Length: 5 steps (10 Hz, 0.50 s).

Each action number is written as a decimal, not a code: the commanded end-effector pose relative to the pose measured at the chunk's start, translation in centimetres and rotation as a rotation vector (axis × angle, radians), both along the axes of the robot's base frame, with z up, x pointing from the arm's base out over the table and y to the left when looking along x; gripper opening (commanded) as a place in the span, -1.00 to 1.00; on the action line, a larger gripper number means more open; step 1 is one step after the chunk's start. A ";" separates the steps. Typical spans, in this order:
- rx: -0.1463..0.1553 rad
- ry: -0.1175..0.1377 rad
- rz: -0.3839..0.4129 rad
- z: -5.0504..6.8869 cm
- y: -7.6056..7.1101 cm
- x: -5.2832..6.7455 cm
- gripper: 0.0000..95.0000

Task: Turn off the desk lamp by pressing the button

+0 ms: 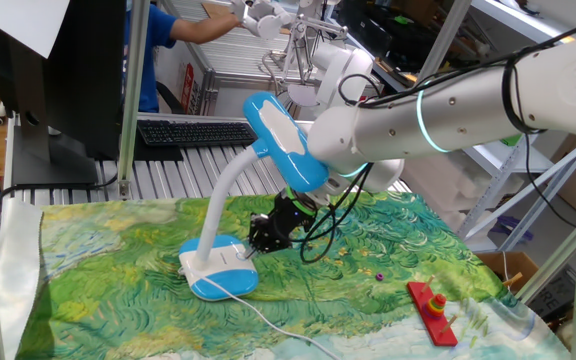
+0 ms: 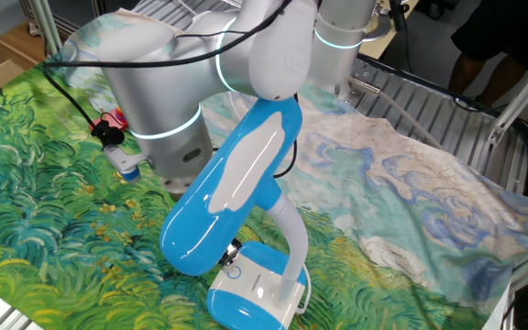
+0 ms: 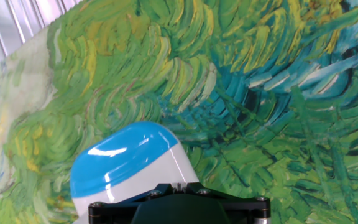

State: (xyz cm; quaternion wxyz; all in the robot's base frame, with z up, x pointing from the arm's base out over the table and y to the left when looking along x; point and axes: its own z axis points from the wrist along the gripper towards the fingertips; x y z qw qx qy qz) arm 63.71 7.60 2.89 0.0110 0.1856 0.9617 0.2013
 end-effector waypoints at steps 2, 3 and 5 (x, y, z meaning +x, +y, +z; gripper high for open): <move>0.006 0.001 -0.001 -2.1 0.8 -0.1 -1.00; 0.004 0.000 -0.002 -2.1 0.9 -0.1 -1.00; 0.005 0.002 -0.002 -2.1 0.8 -0.1 -1.00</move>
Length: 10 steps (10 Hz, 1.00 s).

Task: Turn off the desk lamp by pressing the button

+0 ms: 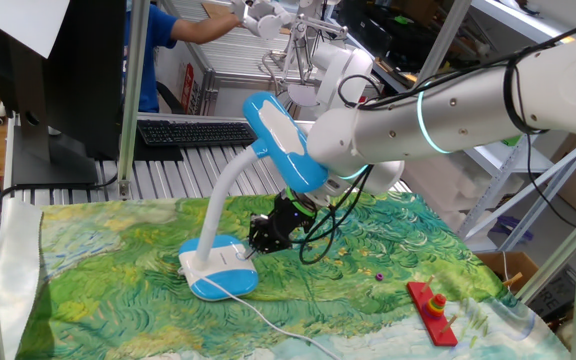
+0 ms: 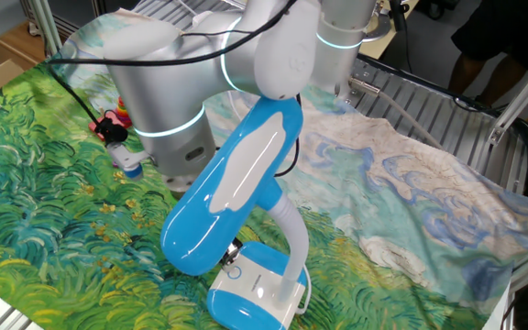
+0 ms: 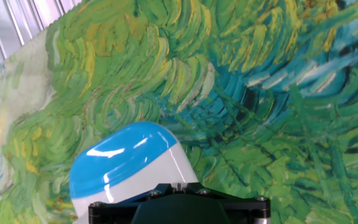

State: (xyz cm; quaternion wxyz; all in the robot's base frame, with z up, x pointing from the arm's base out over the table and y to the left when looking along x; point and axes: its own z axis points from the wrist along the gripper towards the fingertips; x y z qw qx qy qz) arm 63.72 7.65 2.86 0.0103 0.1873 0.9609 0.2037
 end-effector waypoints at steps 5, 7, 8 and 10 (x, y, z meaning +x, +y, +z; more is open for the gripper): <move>-0.015 0.004 -0.001 -1.6 0.7 0.0 -1.00; -0.013 0.008 0.003 -0.9 0.6 0.2 -1.00; -0.022 0.002 0.007 -0.9 0.6 0.2 -1.00; -0.045 -0.003 0.009 -0.7 0.5 0.0 -1.00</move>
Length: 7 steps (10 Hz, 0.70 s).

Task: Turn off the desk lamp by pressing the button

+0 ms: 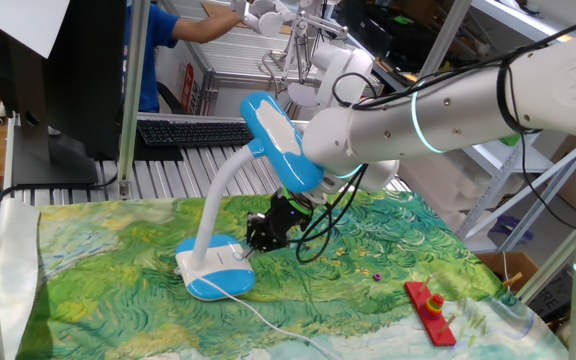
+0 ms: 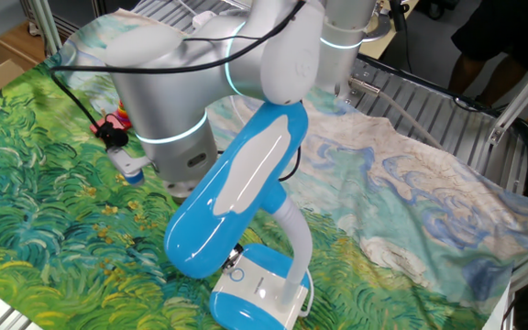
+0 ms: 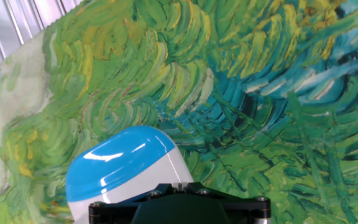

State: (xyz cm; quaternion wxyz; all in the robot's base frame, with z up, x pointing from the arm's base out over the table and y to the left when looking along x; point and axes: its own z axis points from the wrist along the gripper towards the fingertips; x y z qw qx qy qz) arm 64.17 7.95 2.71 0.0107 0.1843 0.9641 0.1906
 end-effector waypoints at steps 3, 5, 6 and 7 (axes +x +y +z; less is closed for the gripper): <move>-0.038 0.004 -0.003 -0.1 0.2 -0.8 -1.00; -0.065 0.009 -0.015 0.4 1.1 -1.3 -1.00; -0.070 0.011 -0.021 0.6 1.4 -1.5 -1.00; -0.069 0.014 -0.024 0.6 1.5 -1.5 -1.00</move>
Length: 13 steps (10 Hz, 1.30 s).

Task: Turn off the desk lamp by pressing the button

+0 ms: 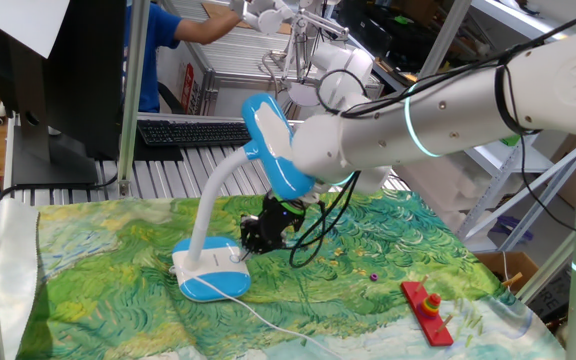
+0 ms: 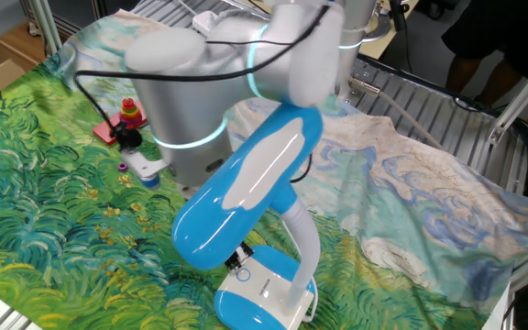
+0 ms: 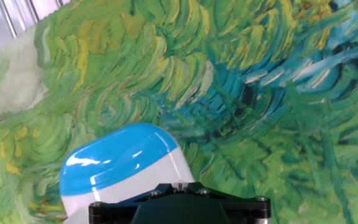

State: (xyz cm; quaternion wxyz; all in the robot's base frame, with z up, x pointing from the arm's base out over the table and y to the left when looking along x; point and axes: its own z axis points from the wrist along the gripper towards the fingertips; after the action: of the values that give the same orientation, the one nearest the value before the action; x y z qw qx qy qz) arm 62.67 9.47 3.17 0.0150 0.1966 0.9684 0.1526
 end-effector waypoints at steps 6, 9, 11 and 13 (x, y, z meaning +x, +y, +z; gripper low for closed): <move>0.036 0.025 0.000 0.3 -0.2 -0.3 -1.00; 0.059 0.034 -0.003 0.4 -0.5 -0.6 -1.00; 0.067 0.035 -0.002 0.6 -0.6 -0.9 -1.00; 0.070 0.037 -0.002 0.6 -0.7 -1.1 -1.00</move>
State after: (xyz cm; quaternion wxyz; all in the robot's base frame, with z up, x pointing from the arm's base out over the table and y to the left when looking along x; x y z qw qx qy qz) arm 61.52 8.76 3.83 -0.0100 0.2008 0.9622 0.1838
